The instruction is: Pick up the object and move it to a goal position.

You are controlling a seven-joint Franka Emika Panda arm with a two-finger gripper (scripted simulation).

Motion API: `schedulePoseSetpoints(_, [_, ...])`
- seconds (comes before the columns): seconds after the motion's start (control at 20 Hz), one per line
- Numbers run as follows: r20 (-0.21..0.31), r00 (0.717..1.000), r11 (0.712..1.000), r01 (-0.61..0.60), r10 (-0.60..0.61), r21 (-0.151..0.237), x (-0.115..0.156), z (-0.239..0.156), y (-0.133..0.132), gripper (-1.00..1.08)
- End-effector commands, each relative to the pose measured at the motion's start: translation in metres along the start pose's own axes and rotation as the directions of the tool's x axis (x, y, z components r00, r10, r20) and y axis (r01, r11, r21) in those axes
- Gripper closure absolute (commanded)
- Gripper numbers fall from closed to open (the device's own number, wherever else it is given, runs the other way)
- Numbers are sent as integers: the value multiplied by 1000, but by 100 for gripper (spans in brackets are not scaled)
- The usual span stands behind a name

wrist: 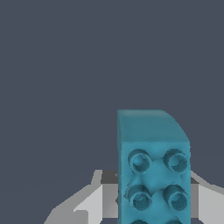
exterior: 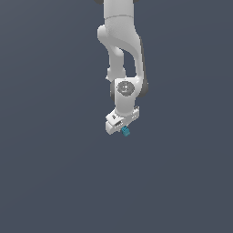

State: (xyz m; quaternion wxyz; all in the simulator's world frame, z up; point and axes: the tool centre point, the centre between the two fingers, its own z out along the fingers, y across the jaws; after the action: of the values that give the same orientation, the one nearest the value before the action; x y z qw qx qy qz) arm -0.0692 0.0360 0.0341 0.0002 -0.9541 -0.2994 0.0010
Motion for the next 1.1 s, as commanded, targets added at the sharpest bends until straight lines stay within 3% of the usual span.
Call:
schedulePoseSetpoints(0.0, [-2, 1000, 1000, 1, -1, -1, 6, -11, -4, 108])
schedulePoseSetpoints(0.35, [-2, 1000, 1000, 1, -1, -1, 33, -57, -25, 108])
schedulePoseSetpoints(1.05, [-2, 1000, 1000, 1, -1, -1, 111, -187, -80, 108])
